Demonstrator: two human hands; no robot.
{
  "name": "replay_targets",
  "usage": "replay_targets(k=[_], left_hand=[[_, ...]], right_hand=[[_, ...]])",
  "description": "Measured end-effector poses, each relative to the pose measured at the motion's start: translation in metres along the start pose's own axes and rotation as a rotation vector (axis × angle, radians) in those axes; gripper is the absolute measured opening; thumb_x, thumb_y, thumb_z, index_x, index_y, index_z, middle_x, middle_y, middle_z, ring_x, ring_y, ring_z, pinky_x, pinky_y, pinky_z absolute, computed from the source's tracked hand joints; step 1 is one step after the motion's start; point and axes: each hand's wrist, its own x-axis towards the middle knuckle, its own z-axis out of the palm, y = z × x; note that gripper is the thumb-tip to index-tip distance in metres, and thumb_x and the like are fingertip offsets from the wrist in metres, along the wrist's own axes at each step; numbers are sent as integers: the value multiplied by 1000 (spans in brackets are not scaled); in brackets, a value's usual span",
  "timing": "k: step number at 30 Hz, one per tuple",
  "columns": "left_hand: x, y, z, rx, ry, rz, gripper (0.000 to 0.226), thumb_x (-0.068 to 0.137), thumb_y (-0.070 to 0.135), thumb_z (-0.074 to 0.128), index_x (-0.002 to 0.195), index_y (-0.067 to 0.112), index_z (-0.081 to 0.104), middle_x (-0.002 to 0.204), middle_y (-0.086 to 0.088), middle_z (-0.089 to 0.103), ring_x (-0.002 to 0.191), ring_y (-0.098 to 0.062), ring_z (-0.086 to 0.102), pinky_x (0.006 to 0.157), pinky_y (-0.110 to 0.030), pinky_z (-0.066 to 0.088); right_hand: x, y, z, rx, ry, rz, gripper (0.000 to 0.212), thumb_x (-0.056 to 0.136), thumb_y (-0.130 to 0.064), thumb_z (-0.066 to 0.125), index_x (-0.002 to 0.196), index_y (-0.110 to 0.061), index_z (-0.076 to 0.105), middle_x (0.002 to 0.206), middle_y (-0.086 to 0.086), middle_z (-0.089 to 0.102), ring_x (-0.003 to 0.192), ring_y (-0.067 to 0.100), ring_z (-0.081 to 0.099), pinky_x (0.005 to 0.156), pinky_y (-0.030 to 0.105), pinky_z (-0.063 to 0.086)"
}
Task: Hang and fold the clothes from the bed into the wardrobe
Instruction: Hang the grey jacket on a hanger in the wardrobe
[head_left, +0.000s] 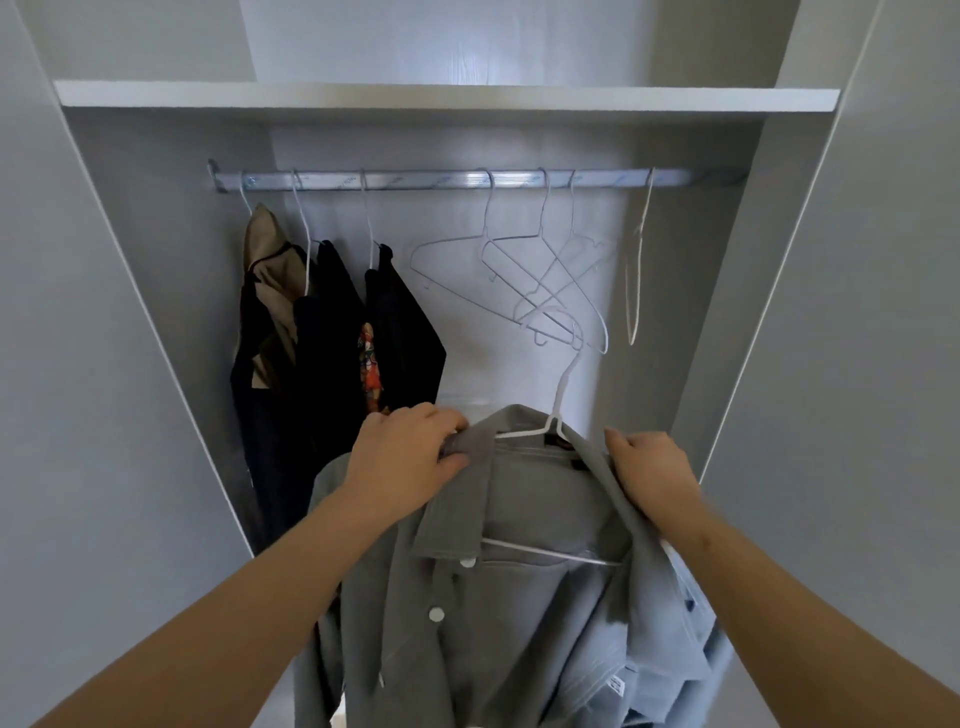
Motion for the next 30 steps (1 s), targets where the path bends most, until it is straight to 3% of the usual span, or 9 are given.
replay_targets(k=[3,6,8,13,17,19,22,25,30], left_hand=[[7,2,12,61,-23,-31,38,94,33,45,133,33,41,132,5,45,116,-19,47,90,-34,36],[14,7,24,-81,-64,-115,32,95,23,43,127,29,47,128,3,50,111,-17,52,85,-30,40],[18,12,31,-212,-108,-156,28,95,22,45,122,25,53,125,3,53,107,-14,55,84,-24,42],[23,27,41,-470,-86,-212,13,89,32,57,101,29,59,99,12,57,91,-4,54,80,-21,43],[23,27,39,-508,-29,-299,4,90,32,56,90,36,57,90,17,58,83,1,53,72,-16,40],[24,21,36,-560,-13,-338,6,90,31,55,90,35,59,90,18,59,84,-2,54,73,-19,43],[28,11,31,-567,23,-376,8,91,29,54,88,36,59,84,23,55,80,2,53,67,-18,42],[37,-2,29,-534,51,-409,11,92,28,52,95,33,61,82,24,52,80,1,53,65,-15,42],[76,-35,24,-425,104,-404,19,93,25,49,108,24,62,96,11,57,88,-7,53,75,-25,48]], right_hand=[[5,26,-7,28,-15,110,38,94,-31,44,70,-6,58,85,16,60,76,30,51,72,30,39],[6,42,-16,129,12,175,37,96,-26,46,105,5,63,114,24,60,104,39,55,85,35,39],[8,49,-21,164,3,218,40,96,-25,46,113,10,59,120,27,57,110,41,53,88,36,40],[3,51,-21,202,-53,228,41,97,-22,47,103,16,60,112,30,61,98,40,58,81,39,43],[-4,31,-7,358,-274,188,36,95,-22,50,90,9,68,91,28,68,89,39,65,84,48,53],[3,22,-4,442,-332,214,32,94,-22,52,85,4,68,76,19,71,74,32,68,68,39,58],[14,9,-1,583,-359,303,25,93,-20,54,80,-2,66,65,13,69,61,25,64,47,24,50],[27,-6,9,570,-403,296,25,93,-19,52,86,1,65,85,20,68,72,29,63,59,28,53],[55,-41,33,549,-430,202,25,96,-20,49,82,-2,60,89,20,64,78,29,59,73,36,52]])
